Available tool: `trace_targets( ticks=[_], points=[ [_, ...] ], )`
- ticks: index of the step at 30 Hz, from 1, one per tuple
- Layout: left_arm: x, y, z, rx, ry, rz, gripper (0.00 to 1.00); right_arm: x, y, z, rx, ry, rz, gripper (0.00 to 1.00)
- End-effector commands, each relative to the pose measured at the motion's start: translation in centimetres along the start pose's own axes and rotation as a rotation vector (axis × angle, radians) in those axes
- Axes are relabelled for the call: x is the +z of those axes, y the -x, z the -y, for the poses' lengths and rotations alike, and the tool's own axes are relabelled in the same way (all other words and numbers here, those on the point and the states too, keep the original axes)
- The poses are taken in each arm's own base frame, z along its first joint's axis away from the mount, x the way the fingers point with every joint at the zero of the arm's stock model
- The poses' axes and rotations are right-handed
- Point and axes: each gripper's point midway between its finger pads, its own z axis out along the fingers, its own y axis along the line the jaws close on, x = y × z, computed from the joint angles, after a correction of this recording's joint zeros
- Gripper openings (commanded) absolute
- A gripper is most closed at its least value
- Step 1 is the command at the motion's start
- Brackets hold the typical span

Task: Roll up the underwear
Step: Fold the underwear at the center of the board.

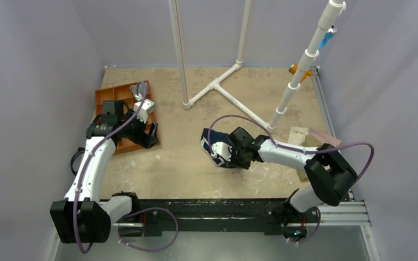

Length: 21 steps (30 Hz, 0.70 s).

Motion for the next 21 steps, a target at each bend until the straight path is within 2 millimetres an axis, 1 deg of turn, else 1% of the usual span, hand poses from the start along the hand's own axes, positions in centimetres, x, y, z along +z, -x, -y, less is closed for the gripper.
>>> trace_targets(
  ticks=[1,4,10,14,17,21],
  points=[
    [0.9,1.2,3.0,0.084,-0.192,0.124,0.81,-0.3,-0.5,-0.1,0.003,0.075,-0.007,0.00],
    [1.3,1.5,5.0,0.147,-0.286,0.170,0.81,-1.2,0.8,0.0,0.023,0.132,0.055,0.00],
    [3.5,1.3,9.8,0.427,-0.370,0.203,0.81,-2.4,2.0,0.6,0.081,0.230,0.130,0.00],
    [4.7,1.9,12.6,0.550,-0.426,0.279,0.80,-3.1,2.3,0.6,0.120,0.303,0.150,0.00],
    [5.7,1.7,14.8,0.651,-0.467,0.275,0.79,-3.6,2.5,0.7,0.149,0.343,0.164,0.00],
    [7.5,1.6,17.8,0.785,-0.507,0.272,0.79,-4.2,2.7,0.2,0.177,0.397,0.182,0.00]
  ],
)
